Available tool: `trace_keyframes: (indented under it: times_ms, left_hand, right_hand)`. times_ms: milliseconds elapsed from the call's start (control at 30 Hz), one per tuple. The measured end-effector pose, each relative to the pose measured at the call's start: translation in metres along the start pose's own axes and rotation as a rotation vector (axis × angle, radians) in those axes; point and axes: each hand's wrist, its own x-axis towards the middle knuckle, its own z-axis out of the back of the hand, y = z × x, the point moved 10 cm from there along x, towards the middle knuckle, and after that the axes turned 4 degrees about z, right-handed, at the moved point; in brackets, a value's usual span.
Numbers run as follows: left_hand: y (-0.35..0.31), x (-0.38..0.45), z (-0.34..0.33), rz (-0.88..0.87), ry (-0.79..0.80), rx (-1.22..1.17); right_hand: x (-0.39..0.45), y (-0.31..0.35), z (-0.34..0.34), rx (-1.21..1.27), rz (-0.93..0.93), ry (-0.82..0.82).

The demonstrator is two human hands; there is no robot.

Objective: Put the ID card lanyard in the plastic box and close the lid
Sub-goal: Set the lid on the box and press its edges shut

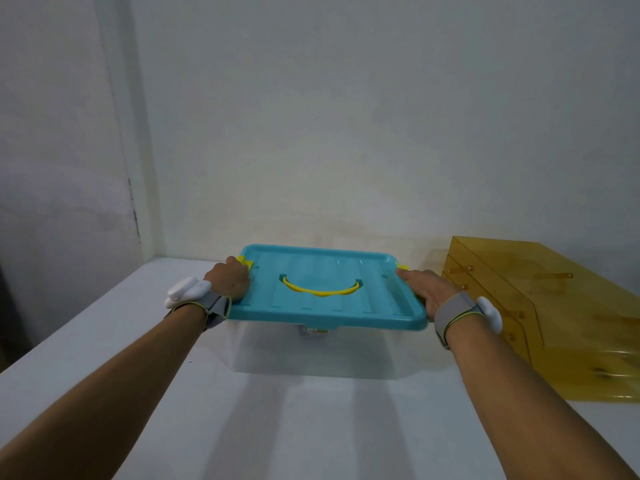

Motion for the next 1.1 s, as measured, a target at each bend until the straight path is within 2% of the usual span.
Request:
trace_keyframes:
  times_ms: [200,433,633,1000,1100]
  left_hand:
    - [-0.001,-0.001,0.001,0.015,-0.008,0.024]
    - [0.001,0.001,-0.001,0.023,0.005,0.018]
    - [0.003,0.001,-0.001,0.029,0.017,0.010]
    - [0.002,0.001,-0.002,0.035,0.000,0.001]
    - [0.001,0.000,-0.001,0.040,-0.003,-0.001]
  right_hand:
    - [-0.001,0.005,0.000,-0.063,0.031,-0.017]
    - [-0.002,0.016,0.000,-0.347,0.119,-0.091]
    - [-0.010,0.017,-0.001,-0.623,0.110,-0.203]
    - [-0.017,0.031,-0.003,-0.906,0.202,-0.265]
    - [-0.016,0.030,-0.007,-0.896,0.267,-0.238]
